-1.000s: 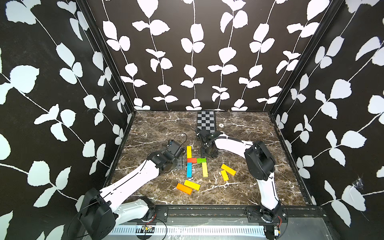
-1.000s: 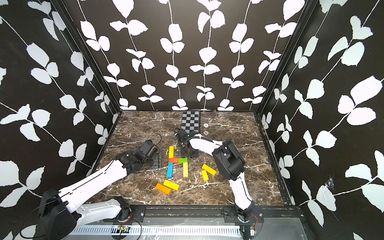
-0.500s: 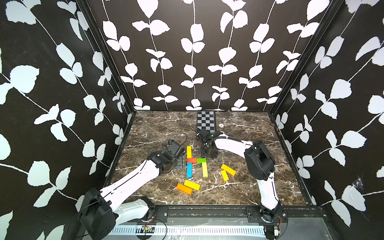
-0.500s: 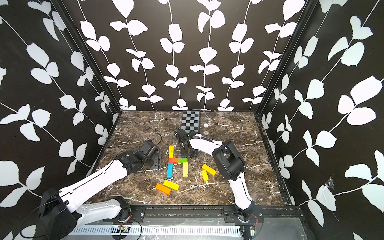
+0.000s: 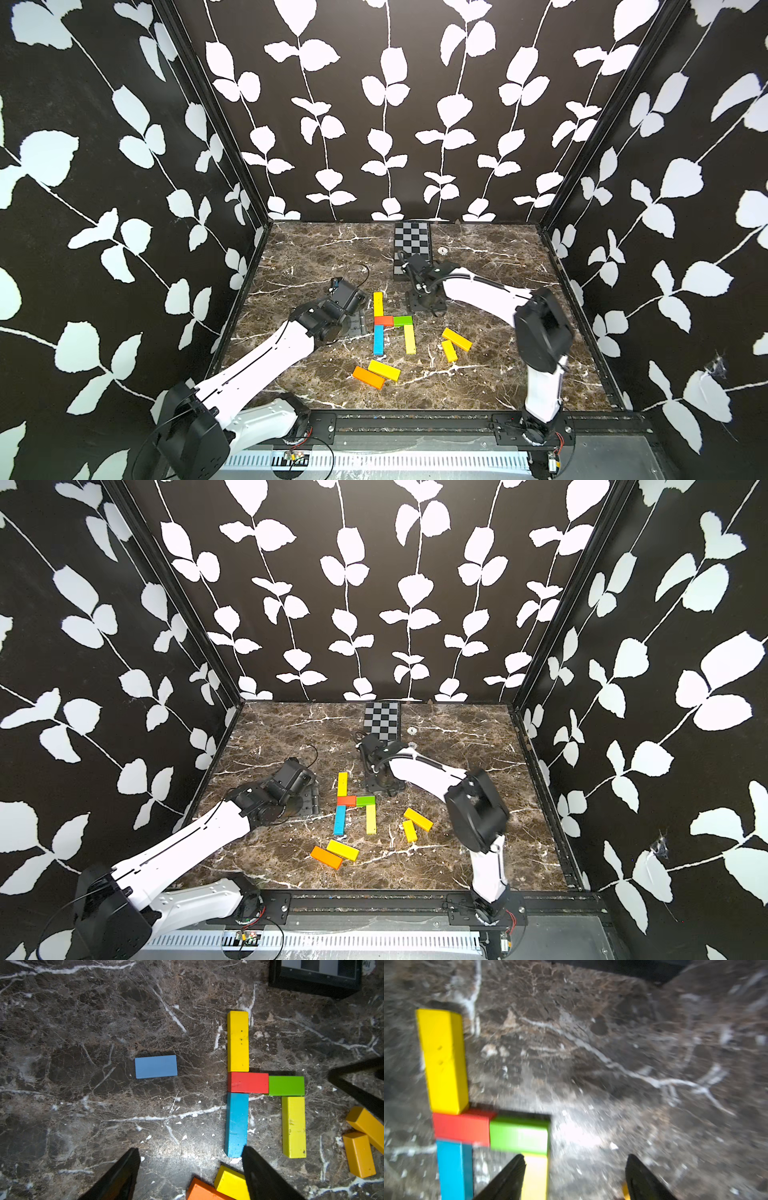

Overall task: Assemble the letter h with building blocks
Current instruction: Pick up the building block from the center of the board.

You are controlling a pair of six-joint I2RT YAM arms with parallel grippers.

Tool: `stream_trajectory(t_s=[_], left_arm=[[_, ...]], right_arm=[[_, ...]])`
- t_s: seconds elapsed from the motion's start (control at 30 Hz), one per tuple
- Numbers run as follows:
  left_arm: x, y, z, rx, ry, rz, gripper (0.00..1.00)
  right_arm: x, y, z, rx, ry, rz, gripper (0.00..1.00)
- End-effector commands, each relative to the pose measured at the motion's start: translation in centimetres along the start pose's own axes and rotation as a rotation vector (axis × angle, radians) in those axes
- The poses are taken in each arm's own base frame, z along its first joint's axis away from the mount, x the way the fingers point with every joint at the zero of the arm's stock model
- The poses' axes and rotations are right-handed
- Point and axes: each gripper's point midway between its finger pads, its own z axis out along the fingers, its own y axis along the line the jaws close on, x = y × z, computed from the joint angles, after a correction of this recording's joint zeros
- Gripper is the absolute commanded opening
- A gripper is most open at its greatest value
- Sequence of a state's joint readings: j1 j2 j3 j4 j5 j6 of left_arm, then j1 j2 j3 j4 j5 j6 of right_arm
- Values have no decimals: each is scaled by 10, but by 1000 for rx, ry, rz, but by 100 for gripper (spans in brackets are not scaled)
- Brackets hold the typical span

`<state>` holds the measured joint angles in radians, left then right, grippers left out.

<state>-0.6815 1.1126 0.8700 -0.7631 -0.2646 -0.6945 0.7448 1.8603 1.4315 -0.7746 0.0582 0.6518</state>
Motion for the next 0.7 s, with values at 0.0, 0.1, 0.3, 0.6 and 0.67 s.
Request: stream_trajectory(t_s=[0.0,0.1,0.3,0.6,0.67], left_arm=[[-10,6,-11,-15,-37,4,81],[-8,3,-6,-2,-26,3,81],[-7,-6,1,21,0,-2,80],[-6,-8,5,22,15,-3,80],[-7,-9,6,22,18,-3,80]], right_arm=[[33,-52,0,88,57,0,80],[63,-75,9,51,119,11,82],[99,-96,28,105,231,-34,84],[107,-110,47,108,257,23,61],[103,-112,46,103,246,36,44]])
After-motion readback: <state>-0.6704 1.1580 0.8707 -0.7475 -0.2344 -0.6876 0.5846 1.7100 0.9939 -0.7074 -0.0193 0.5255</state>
